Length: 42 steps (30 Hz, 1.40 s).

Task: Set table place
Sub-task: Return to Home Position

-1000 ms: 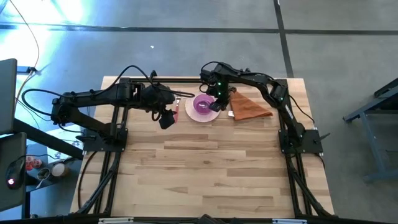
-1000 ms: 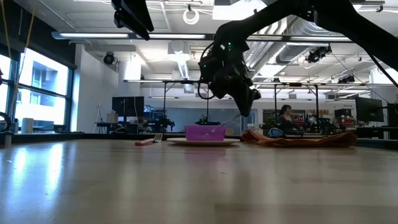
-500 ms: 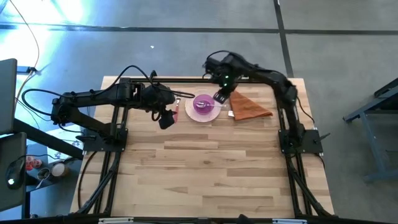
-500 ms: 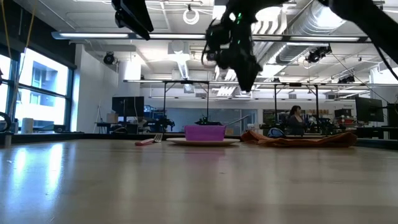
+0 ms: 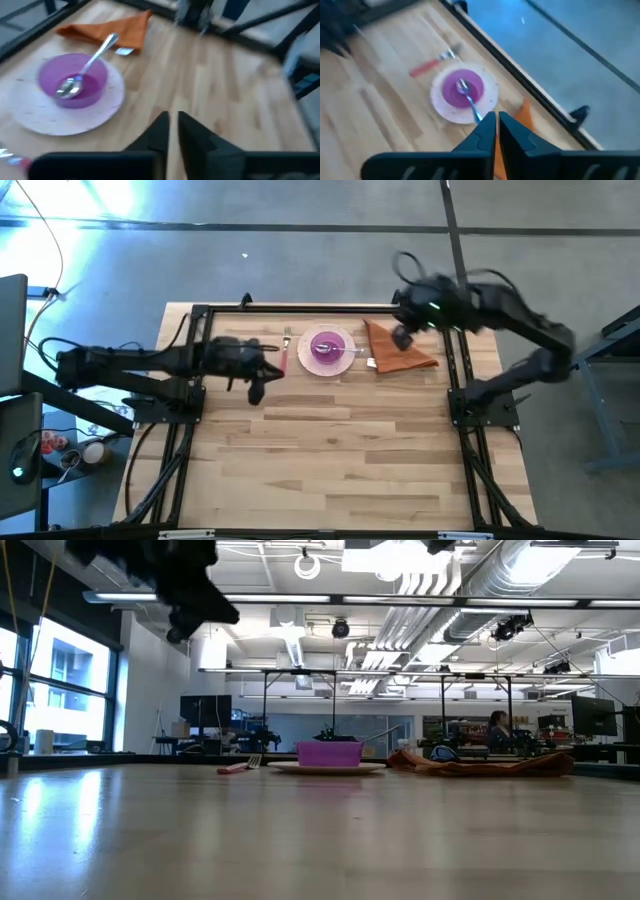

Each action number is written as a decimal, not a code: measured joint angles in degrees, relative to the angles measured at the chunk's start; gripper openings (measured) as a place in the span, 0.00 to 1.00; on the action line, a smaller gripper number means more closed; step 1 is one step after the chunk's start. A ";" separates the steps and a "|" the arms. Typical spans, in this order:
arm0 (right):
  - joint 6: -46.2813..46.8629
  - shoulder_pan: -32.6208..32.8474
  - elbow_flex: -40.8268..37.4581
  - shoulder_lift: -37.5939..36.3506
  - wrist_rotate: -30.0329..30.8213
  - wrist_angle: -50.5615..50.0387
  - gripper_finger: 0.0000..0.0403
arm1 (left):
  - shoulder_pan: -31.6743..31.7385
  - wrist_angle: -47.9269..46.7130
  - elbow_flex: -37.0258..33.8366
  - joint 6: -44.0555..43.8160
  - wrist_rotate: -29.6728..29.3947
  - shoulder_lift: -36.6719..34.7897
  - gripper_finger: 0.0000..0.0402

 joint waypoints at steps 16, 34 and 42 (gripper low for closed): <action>11.15 15.26 -77.05 -55.33 1.94 63.10 0.00 | 0.02 25.72 -30.28 -7.67 1.78 -30.20 0.00; 7.93 15.19 -95.36 -75.57 1.87 63.06 0.00 | 2.67 13.89 -37.70 -10.52 4.34 -47.86 0.00; -1.74 15.22 -97.61 -75.09 1.50 63.01 0.00 | 2.97 13.81 -37.70 -8.56 4.29 -47.52 0.00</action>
